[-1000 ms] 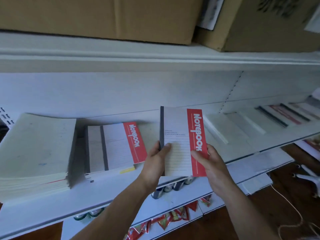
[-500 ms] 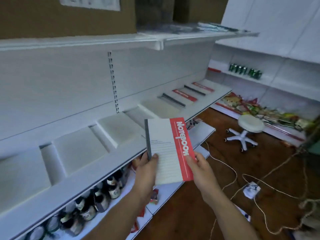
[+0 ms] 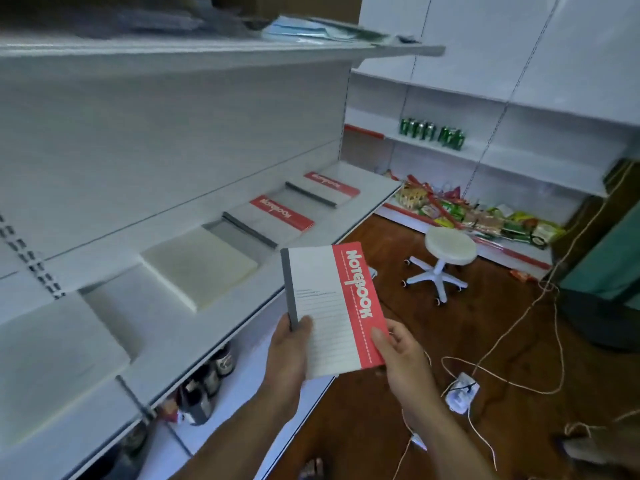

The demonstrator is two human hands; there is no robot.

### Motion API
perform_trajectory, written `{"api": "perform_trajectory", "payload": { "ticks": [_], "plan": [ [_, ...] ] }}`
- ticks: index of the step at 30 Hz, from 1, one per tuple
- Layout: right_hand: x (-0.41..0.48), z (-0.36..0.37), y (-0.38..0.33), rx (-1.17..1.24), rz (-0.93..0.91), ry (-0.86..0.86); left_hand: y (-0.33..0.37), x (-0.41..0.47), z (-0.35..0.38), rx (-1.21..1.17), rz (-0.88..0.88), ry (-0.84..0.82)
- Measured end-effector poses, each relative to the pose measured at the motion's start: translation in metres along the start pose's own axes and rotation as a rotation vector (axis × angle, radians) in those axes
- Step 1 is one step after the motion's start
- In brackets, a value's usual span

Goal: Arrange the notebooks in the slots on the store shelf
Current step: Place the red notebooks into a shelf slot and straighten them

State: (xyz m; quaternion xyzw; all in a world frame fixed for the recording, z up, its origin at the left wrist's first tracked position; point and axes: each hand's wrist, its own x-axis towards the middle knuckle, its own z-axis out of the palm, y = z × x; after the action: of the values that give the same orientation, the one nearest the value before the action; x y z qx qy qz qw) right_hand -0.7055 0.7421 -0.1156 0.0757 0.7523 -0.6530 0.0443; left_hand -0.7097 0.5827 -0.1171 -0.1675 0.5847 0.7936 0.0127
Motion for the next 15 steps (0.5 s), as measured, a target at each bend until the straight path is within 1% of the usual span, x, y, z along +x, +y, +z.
{"api": "perform_trajectory", "payload": {
  "ticks": [3, 5, 8, 10, 12, 15],
  "plan": [
    [0.072, -0.015, -0.017, -0.05, 0.002, -0.002, 0.014, 0.061, 0.036, 0.012, 0.012, -0.011],
    [0.117, -0.022, -0.028, -0.097, -0.019, -0.008, 0.024, 0.097, 0.056, 0.018, 0.012, 0.034],
    [0.178, -0.026, -0.039, -0.167, -0.081, -0.031, 0.038, 0.141, 0.077, 0.004, 0.06, 0.119],
    [0.21, -0.019, -0.041, -0.183, -0.095, -0.08, 0.046, 0.161, 0.082, 0.016, 0.1, 0.202],
    [0.24, -0.008, -0.044, -0.249, -0.116, -0.153, 0.053, 0.179, 0.082, 0.051, 0.142, 0.279],
    [0.287, 0.016, -0.051, -0.318, -0.155, -0.295, 0.056, 0.213, 0.07, 0.196, 0.2, 0.419]
  ]
}}
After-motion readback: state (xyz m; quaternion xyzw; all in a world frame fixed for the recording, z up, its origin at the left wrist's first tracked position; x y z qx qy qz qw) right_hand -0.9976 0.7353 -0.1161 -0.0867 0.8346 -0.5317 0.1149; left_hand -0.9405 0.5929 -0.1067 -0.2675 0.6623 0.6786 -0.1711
